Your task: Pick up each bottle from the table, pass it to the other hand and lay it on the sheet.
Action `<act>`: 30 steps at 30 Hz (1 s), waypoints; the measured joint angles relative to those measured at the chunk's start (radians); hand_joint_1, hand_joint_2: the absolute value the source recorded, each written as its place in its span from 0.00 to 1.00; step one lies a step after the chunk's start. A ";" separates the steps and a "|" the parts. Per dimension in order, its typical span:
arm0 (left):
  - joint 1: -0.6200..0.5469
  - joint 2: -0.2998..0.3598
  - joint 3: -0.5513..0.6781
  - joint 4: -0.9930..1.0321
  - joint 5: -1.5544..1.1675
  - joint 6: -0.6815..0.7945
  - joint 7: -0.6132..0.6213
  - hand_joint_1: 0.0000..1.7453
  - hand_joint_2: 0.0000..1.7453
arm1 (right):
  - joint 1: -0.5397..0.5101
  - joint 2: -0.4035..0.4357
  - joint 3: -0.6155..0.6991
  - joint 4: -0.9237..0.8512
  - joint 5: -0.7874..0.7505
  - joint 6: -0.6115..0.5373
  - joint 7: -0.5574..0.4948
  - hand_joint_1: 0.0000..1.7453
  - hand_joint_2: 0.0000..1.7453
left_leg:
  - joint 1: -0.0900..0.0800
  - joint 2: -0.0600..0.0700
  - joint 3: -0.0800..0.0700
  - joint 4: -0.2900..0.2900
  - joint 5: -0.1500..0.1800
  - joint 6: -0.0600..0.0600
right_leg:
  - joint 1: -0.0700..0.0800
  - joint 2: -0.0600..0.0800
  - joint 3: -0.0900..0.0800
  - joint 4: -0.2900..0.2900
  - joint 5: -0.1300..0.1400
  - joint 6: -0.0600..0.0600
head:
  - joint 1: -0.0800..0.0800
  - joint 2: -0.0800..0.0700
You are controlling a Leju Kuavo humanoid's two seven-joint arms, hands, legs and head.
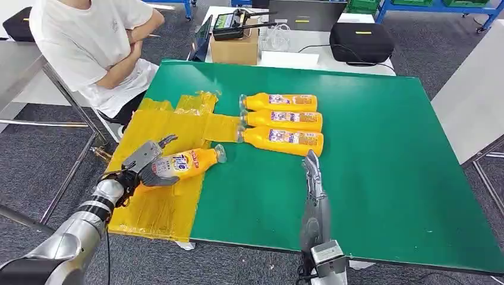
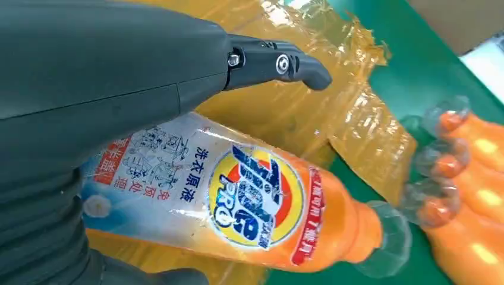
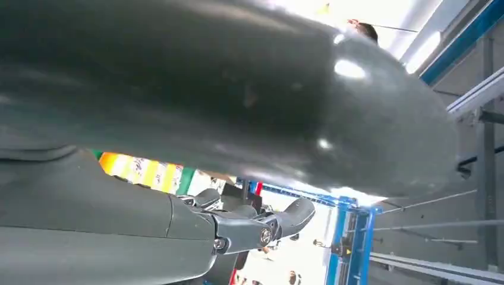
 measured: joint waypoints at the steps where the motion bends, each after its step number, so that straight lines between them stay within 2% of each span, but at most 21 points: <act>1: 0.000 0.000 0.005 0.000 0.000 -0.002 -0.003 0.00 1.00 | 0.000 0.000 0.000 0.000 0.000 0.000 0.000 0.00 0.00 | 0.000 0.000 0.000 0.000 0.000 0.000 | 0.000 0.000 0.000 0.000 0.000 0.000 | 0.000 0.000; 5: 0.013 -0.002 0.024 -0.025 0.086 -0.086 -0.063 0.00 1.00 | -0.002 0.002 0.000 0.006 0.018 -0.031 0.000 0.00 0.00 | 0.000 0.000 0.001 0.000 0.000 0.000 | 0.000 0.000 -0.001 0.000 0.000 0.000 | 0.000 0.000; 7: 0.056 -0.011 0.030 -0.093 0.189 -0.136 -0.076 0.00 1.00 | -0.001 0.002 0.000 0.014 0.029 -0.062 0.000 0.00 0.00 | 0.000 0.000 0.000 0.000 0.000 0.000 | 0.000 0.000 -0.002 0.000 0.000 0.000 | -0.001 0.000; 10: 0.156 -0.046 0.030 -0.272 0.339 -0.076 -0.066 0.00 1.00 | 0.002 0.002 0.000 0.024 0.072 -0.126 0.000 0.00 0.00 | 0.000 0.000 -0.003 0.001 0.000 0.000 | 0.000 0.000 -0.006 0.000 0.000 0.000 | 0.000 0.000; 11: 0.182 -0.061 0.031 -0.334 0.389 -0.035 -0.063 0.00 1.00 | 0.003 0.002 -0.001 0.029 0.102 -0.153 0.000 0.00 1.00 | 0.000 0.000 -0.005 0.001 0.000 0.000 | 0.000 0.001 -0.007 -0.001 0.000 0.000 | 0.000 0.000; 15: 0.260 -0.123 0.030 -0.577 0.511 0.056 -0.064 0.00 1.00 | 0.008 0.002 -0.011 0.066 0.203 -0.211 0.000 0.00 1.00 | 0.000 0.000 -0.007 0.001 0.000 0.000 | 0.000 0.001 -0.009 -0.001 0.000 0.000 | -0.001 0.000; 20: 0.375 -0.204 0.043 -0.908 0.787 0.153 -0.146 0.00 1.00 | 0.004 0.004 -0.081 0.173 0.500 -0.319 0.063 0.00 1.00 | 0.000 0.000 -0.012 0.001 0.000 0.000 | 0.000 0.000 -0.013 -0.002 0.000 0.000 | 0.000 0.000; 21: 0.393 -0.216 0.043 -0.957 0.817 0.163 -0.148 0.00 1.00 | 0.000 0.004 -0.089 0.182 0.522 -0.324 0.070 0.00 1.00 | 0.000 0.000 -0.012 0.001 0.000 0.000 | 0.000 0.000 -0.013 -0.002 0.000 0.000 | 0.000 0.000; 24: 0.419 -0.244 0.047 -1.066 0.871 0.210 -0.154 0.00 1.00 | -0.016 0.002 -0.145 0.248 0.626 -0.339 0.117 0.00 1.00 | 0.000 -0.001 -0.013 0.001 0.000 0.000 | 0.000 -0.001 -0.013 -0.002 0.000 0.000 | 0.000 0.000; 26: 0.468 -0.258 0.050 -1.166 0.898 0.222 -0.162 0.00 1.00 | -0.048 -0.003 -0.180 0.324 0.695 -0.341 0.165 0.00 1.00 | 0.000 0.005 -0.011 0.001 -0.001 0.000 | 0.000 0.003 -0.014 -0.002 0.000 0.000 | -0.001 0.000; 28: 0.485 -0.273 0.050 -1.210 0.896 0.233 -0.171 0.00 1.00 | -0.067 -0.020 -0.212 0.375 0.748 -0.340 0.215 0.00 1.00 | 0.000 -0.001 -0.013 0.001 0.000 0.000 | 0.000 -0.002 -0.013 -0.002 0.000 0.000 | 0.001 0.000; 30: 0.512 -0.277 0.049 -1.249 0.862 0.257 -0.191 0.00 1.00 | -0.100 -0.034 -0.232 0.430 0.772 -0.335 0.250 0.00 1.00 | 0.000 0.000 -0.012 0.001 0.000 0.000 | 0.000 -0.001 -0.013 -0.002 0.000 0.000 | -0.001 0.000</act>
